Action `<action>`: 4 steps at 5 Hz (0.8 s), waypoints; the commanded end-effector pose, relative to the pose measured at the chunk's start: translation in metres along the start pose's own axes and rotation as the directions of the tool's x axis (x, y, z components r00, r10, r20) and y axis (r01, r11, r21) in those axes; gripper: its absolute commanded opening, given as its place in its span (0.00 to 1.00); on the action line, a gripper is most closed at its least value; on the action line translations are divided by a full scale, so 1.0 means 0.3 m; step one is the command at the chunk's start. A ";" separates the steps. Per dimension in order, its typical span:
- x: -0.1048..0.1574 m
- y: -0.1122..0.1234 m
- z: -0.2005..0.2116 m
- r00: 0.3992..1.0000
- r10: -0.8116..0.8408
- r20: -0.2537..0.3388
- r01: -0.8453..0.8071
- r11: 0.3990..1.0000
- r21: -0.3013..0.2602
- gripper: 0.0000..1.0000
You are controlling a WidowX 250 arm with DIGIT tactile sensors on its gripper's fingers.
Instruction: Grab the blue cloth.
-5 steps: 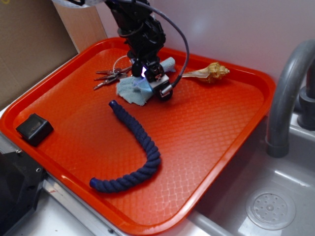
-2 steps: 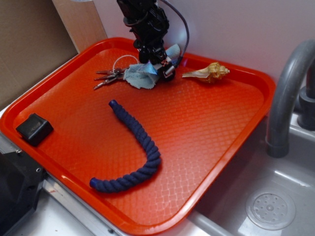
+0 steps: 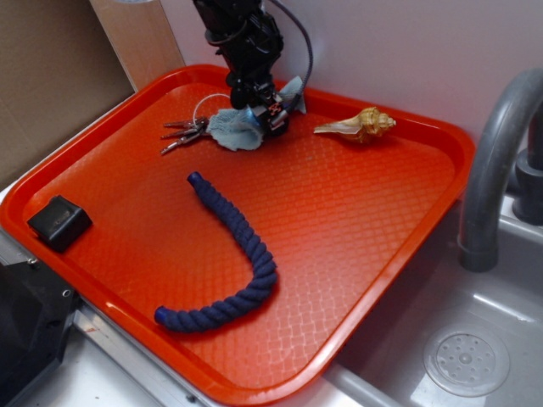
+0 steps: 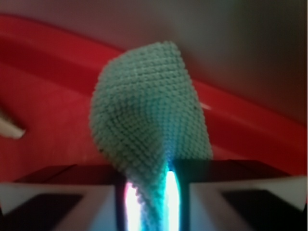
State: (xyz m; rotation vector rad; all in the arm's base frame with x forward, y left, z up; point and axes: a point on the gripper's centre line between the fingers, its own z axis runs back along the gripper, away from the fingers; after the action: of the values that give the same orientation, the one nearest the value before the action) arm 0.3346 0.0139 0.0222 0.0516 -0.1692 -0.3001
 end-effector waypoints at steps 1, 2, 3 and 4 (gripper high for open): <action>-0.094 -0.030 0.317 0.998 0.045 -0.036 -0.046 0.998 -0.052 0.00; -0.158 -0.088 0.489 0.995 0.014 0.100 -0.006 0.997 -0.081 0.00; -0.094 -0.061 0.650 0.994 0.050 0.094 -0.037 0.991 -0.131 0.00; -0.050 -0.056 0.770 0.994 0.055 0.092 -0.044 0.992 -0.114 0.00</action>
State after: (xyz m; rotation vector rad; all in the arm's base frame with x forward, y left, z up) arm 0.2750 -0.0043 0.2265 -0.0854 -0.2051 -0.2576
